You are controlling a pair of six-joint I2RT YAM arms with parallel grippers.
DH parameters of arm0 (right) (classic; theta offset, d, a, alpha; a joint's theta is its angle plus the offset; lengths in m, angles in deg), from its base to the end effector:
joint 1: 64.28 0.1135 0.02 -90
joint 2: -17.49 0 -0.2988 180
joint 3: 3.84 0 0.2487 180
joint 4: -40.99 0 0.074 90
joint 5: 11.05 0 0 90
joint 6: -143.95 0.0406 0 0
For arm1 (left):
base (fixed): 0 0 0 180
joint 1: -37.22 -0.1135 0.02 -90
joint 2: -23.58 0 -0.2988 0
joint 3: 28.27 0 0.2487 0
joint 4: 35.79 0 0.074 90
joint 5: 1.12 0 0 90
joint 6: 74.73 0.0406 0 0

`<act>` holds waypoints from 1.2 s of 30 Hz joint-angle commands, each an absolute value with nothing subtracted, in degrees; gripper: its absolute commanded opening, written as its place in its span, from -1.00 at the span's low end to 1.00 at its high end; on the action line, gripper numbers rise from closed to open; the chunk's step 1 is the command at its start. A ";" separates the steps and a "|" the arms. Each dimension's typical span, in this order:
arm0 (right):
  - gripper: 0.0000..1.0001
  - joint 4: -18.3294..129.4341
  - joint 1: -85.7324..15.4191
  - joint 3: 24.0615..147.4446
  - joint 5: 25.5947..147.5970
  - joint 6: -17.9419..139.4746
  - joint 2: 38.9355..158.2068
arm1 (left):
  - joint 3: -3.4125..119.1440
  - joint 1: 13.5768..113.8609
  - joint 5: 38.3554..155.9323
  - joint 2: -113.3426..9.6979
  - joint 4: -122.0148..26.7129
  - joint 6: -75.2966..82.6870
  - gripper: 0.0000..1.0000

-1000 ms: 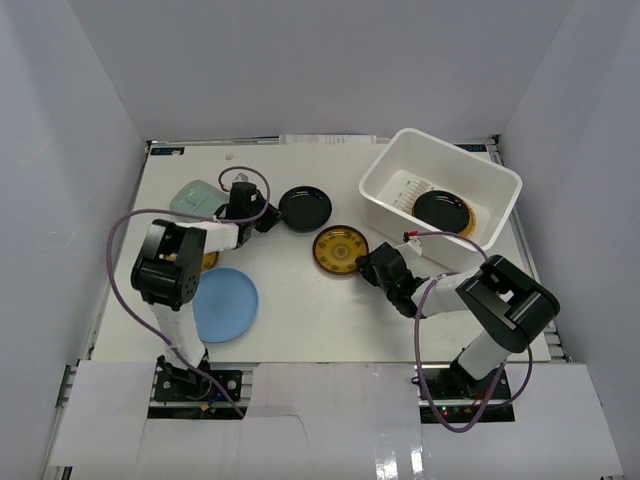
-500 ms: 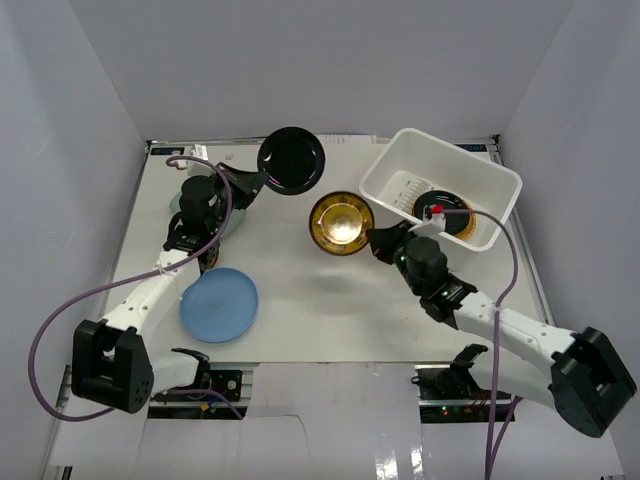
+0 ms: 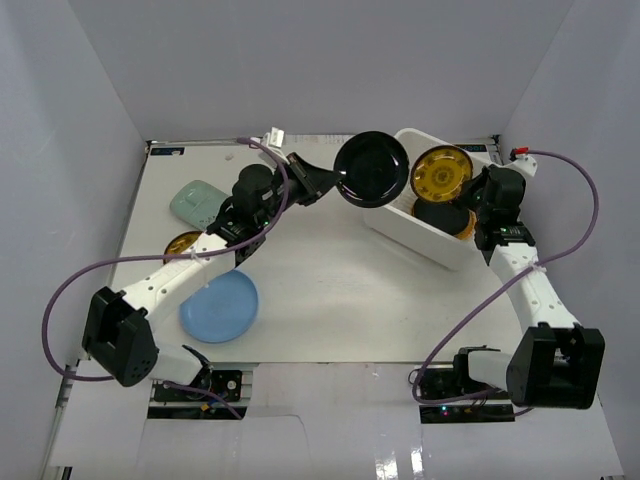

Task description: Place the plates into the plastic bin on the countertop

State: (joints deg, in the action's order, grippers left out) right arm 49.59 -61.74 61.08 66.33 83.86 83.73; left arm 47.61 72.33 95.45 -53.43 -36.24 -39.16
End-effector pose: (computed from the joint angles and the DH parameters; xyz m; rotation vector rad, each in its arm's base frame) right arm 0.2603 0.0027 0.3617 0.5679 1.6499 0.2235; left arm 0.2556 -0.1854 0.3966 -0.1981 1.7489 -1.2755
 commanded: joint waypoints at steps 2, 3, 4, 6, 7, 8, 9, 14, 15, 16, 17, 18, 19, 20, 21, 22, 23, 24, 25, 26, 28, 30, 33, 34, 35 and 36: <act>-0.85 54.08 -63.58 62.59 69.99 80.14 89.20 | 53.72 75.79 92.23 -58.58 -36.22 -37.37 -1.00; -0.85 54.08 -65.32 62.59 70.43 80.40 90.34 | 55.38 76.50 91.53 -61.03 -36.39 -36.85 -1.00; -0.83 53.99 -65.43 62.33 70.26 80.75 90.70 | 56.18 77.46 90.82 -62.27 -36.57 -36.84 -1.00; -0.75 54.16 -65.69 62.15 70.43 81.46 91.49 | 58.89 78.17 90.38 -64.65 -36.75 -36.76 -1.00; -0.54 54.17 -66.04 61.98 70.95 82.24 91.49 | 59.87 78.61 89.94 -66.92 -37.62 -36.84 -1.00; -0.33 54.08 -66.13 61.28 71.65 82.60 91.23 | 60.92 78.79 89.76 -67.99 -37.80 -36.93 -1.00; -0.12 53.99 -66.48 61.01 72.18 82.95 90.10 | 62.85 78.88 88.20 -68.87 -37.98 -36.76 -1.00; 0.37 54.69 -68.24 61.35 74.92 84.36 82.90 | 70.85 79.49 84.23 -75.53 -41.58 -35.44 -1.00; 0.37 54.87 -68.67 61.79 74.30 84.36 80.10 | 72.25 79.58 83.79 -76.69 -42.02 -35.26 -1.00; 0.32 55.22 -68.94 62.06 73.43 84.45 78.76 | 75.23 79.76 83.78 -78.00 -43.33 -35.18 -1.00; 0.29 57.13 -69.20 62.15 72.37 84.62 77.18 | 76.82 79.93 83.96 -80.89 -43.86 -35.35 -1.00; 0.28 57.33 -70.08 62.06 72.28 84.71 73.95 | 78.32 80.11 84.66 -82.40 -44.30 -35.44 -1.00; 0.22 57.33 -70.43 61.89 72.54 84.97 72.52 | 79.99 80.63 85.01 -83.98 -45.52 -35.53 -1.00; 0.19 57.42 -70.61 61.89 73.15 85.15 71.03 | 84.09 81.07 85.28 -85.73 -46.49 -35.26 -1.00; 0.18 57.68 -70.87 61.89 74.81 85.50 68.75 | 86.66 81.42 85.63 -89.58 -47.72 -35.26 -1.00; 0.16 58.12 -70.88 62.50 75.87 85.77 67.95 | 89.21 82.21 86.59 -91.62 -49.73 -35.18 -1.00; 0.16 58.56 -70.79 62.68 77.10 86.03 67.24 | 94.37 82.65 86.68 -93.55 -52.19 -34.83 -1.00; 0.16 59.26 -70.79 62.94 78.41 86.29 66.11 | 96.68 83.09 86.42 -97.14 -53.52 -34.47 -1.00; 0.15 59.61 -70.79 62.94 80.78 86.73 65.57 | 98.70 84.06 85.81 -98.66 -55.36 -34.21 -1.00; 0.15 59.62 -70.79 62.68 82.28 86.91 64.87 | 101.42 84.33 85.72 -99.98 -55.90 -34.12 -1.00; 0.15 59.79 -70.79 62.24 83.34 86.82 63.11 | 103.28 85.03 85.80 -102.97 -56.61 -34.21 -1.00; 0.14 60.32 -70.70 62.15 85.62 86.73 61.79 | 105.74 85.38 85.89 -104.73 -57.40 -34.30 -1.00; 0.09 60.76 -70.61 62.33 88.79 86.82 60.39 | 108.47 85.56 85.72 -107.81 -58.71 -34.56 -0.99; 0.09 60.84 -70.61 62.59 89.49 87.00 60.03 | 108.65 85.56 85.63 -108.51 -58.81 -34.73 -0.89; 0.08 61.11 -70.52 62.68 90.63 87.09 59.68 | 108.83 85.56 85.72 -108.78 -58.81 -34.91 -0.75; 0.08 61.37 -70.44 62.85 91.25 87.17 59.07 | 109.09 85.56 85.81 -108.87 -58.55 -34.82 -0.61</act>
State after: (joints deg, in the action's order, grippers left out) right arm 61.42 -70.65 61.30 86.46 86.75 60.78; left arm 105.66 86.15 85.88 -111.04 -57.94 -34.66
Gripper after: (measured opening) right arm 0.544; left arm 0.161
